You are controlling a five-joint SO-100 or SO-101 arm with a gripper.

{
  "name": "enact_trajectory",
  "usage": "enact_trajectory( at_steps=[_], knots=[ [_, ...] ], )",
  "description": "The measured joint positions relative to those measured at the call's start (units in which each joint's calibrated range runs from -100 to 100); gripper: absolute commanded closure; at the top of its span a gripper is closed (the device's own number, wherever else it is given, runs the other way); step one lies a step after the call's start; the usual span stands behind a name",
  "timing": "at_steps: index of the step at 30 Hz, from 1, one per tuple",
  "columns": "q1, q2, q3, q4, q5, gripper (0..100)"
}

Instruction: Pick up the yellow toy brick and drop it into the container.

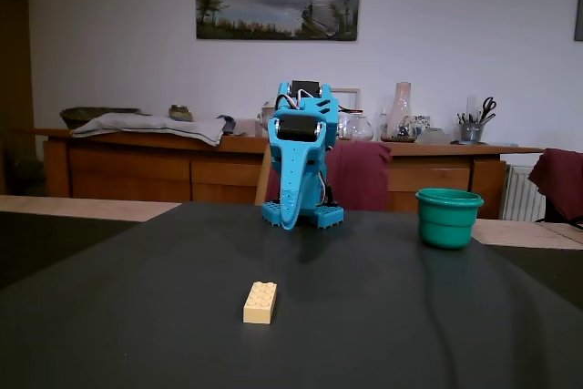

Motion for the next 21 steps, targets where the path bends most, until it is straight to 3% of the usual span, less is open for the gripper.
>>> enact_trajectory(
  at_steps=[21],
  knots=[
    [-0.67,0.00,0.00,0.00,0.00,100]
  ],
)
